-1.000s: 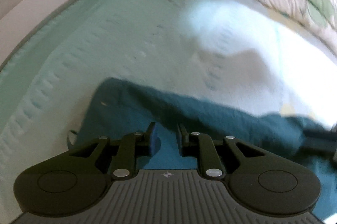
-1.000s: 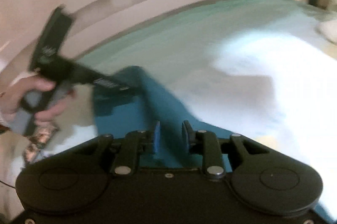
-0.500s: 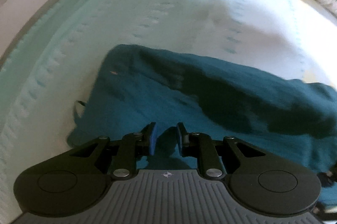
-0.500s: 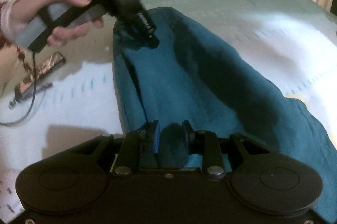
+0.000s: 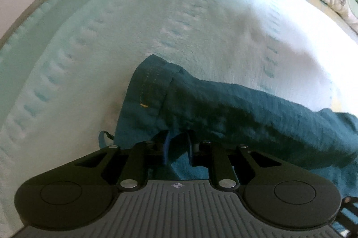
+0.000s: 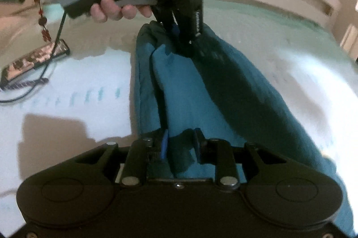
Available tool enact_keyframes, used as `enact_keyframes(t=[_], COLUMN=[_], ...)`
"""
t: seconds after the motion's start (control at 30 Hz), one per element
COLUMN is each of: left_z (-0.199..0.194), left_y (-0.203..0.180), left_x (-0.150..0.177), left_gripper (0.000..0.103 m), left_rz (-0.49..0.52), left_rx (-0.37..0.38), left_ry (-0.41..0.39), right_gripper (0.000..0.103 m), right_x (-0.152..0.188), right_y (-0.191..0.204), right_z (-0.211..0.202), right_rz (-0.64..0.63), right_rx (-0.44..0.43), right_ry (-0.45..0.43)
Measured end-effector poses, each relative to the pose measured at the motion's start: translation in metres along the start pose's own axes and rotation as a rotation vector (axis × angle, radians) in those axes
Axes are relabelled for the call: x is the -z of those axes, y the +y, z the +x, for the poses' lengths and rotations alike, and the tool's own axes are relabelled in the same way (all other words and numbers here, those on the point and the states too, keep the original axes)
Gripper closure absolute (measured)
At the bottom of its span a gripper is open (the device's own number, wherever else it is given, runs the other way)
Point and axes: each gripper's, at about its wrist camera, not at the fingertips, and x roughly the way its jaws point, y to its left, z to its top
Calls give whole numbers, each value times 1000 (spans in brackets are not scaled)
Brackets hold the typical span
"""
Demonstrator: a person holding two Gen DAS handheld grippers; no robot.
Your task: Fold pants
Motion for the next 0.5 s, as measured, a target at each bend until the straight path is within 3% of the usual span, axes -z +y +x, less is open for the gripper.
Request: enact_keyframes(t=[0.07,0.13,0.17,0.3,0.4,0.5], left_z=[0,1,0,-13,-32,-47], left_y=[3,5,5,4,-5,-22], left_x=[-1,-2,-2,-2,1,7], left_gripper=[86,86,87,86,86,86], left_rz=[-12,-17,-16,-35,-26,-16], left_rx=[16,26,28,10,-40,-15], left_ry=[3,5,7,-10,-79,-123], right_gripper=[70,91,94,94,94,92], right_x=[-1,-2,-3,-8,-10,-2], right_y=[-2,-7,-14,-34,-20,1], right_z=[1,5,6,-12,-14,0], right_rz=[-13,17,67,243,207,147], right_rx=[25,4,-26,-133,-185,-181], right_ry=[-6,-6,0,-20,3,56])
